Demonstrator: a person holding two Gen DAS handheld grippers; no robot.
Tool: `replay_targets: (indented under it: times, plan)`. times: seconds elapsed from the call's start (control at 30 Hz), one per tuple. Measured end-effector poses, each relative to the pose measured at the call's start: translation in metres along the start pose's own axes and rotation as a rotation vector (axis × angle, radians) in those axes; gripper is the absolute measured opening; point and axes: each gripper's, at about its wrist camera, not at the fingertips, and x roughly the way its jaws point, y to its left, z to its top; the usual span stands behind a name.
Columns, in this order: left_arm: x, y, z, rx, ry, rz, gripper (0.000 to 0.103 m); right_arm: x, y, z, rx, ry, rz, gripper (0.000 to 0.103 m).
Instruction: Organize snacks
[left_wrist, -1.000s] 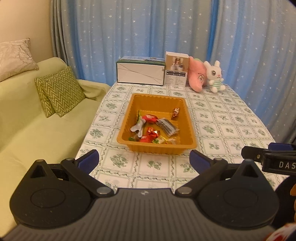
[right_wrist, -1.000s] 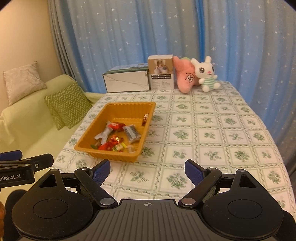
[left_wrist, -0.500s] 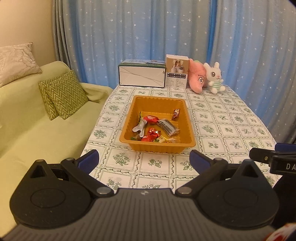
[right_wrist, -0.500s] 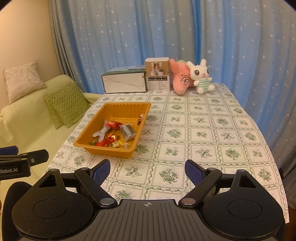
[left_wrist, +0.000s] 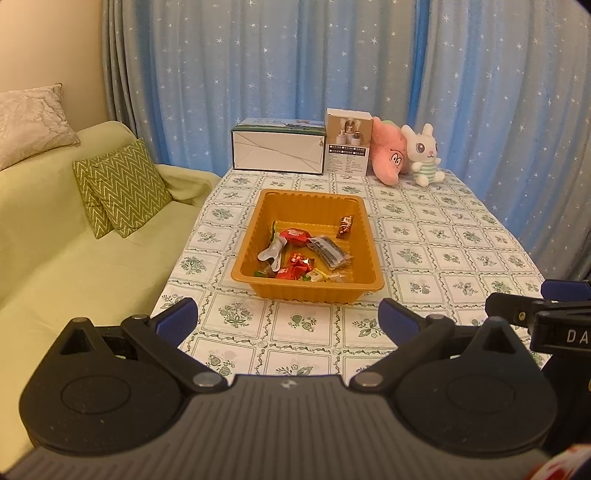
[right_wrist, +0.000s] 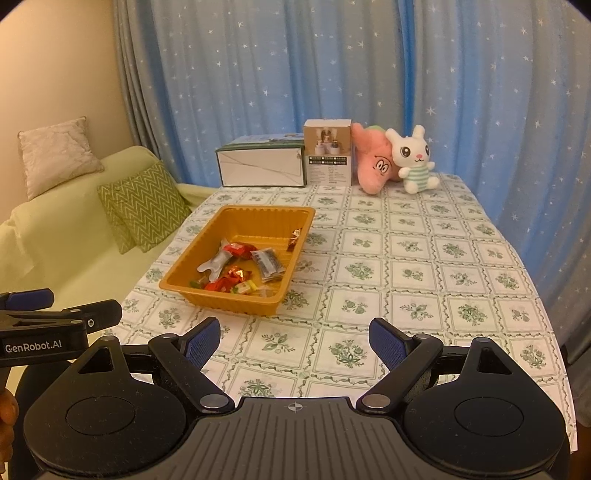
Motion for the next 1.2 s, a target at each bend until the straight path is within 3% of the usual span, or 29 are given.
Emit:
replay_targets:
  times: [1.2]
  plan:
    - [0.0027, -0.0098, -0.0032, 0.016, -0.002, -0.015, 0.103, 0.0009, -0.0072, -0.0026, 0.023, 0.004, -0.001, 0.087]
